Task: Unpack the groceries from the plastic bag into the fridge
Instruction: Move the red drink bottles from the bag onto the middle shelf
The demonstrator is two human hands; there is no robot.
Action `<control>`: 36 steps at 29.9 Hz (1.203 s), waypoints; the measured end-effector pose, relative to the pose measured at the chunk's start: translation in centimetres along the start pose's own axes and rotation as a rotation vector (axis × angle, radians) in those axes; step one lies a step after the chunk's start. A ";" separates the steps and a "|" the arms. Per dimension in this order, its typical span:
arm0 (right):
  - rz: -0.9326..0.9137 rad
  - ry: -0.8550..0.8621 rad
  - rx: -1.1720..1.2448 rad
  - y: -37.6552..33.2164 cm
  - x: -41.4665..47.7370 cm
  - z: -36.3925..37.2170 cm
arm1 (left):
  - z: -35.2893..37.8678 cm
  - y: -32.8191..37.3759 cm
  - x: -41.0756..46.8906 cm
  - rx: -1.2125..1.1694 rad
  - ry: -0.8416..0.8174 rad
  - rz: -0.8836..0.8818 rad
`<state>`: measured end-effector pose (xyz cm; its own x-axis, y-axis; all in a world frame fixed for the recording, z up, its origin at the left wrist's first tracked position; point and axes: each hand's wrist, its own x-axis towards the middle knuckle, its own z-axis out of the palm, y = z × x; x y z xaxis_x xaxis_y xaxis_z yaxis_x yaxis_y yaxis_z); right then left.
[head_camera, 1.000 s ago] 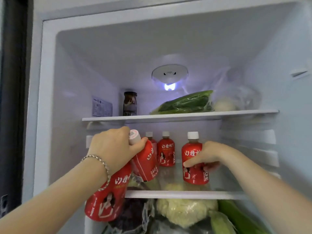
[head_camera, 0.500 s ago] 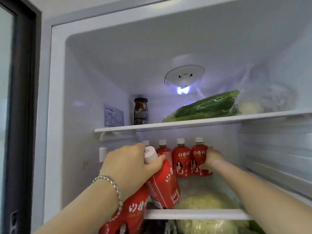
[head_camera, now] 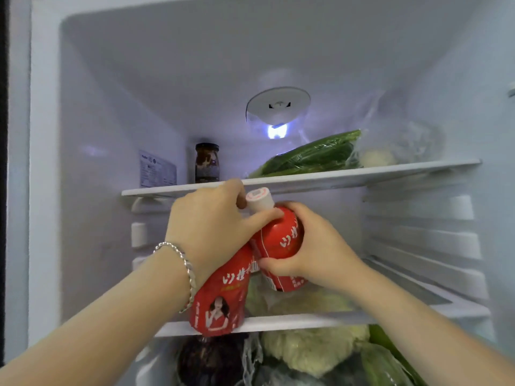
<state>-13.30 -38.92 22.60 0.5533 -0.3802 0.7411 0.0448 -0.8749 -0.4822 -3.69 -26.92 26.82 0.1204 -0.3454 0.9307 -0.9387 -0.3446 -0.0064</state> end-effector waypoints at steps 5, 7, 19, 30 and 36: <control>0.219 0.139 -0.133 3.7 -0.7 -0.9 | 3.6 -1.2 -0.3 -0.080 0.239 0.023; 0.282 0.193 -0.207 5.7 0.0 -1.3 | 4.2 -1.6 0.2 -0.056 0.115 -0.101; 0.730 0.029 -0.515 15.6 6.7 -2.4 | 6.5 -1.7 -2.6 0.094 -0.362 -0.073; 0.707 -0.081 -0.585 15.0 6.4 -1.5 | 7.9 -5.4 -1.5 0.290 -0.635 -0.205; 0.560 -0.119 -0.447 10.6 4.8 0.8 | 9.7 -8.5 -1.1 0.348 -0.725 -0.260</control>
<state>-9.47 -49.79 20.68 0.4819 -0.7939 0.3708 -0.6018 -0.6075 -0.5185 7.29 -32.10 22.30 0.6078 -0.6518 0.4536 -0.7140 -0.6986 -0.0472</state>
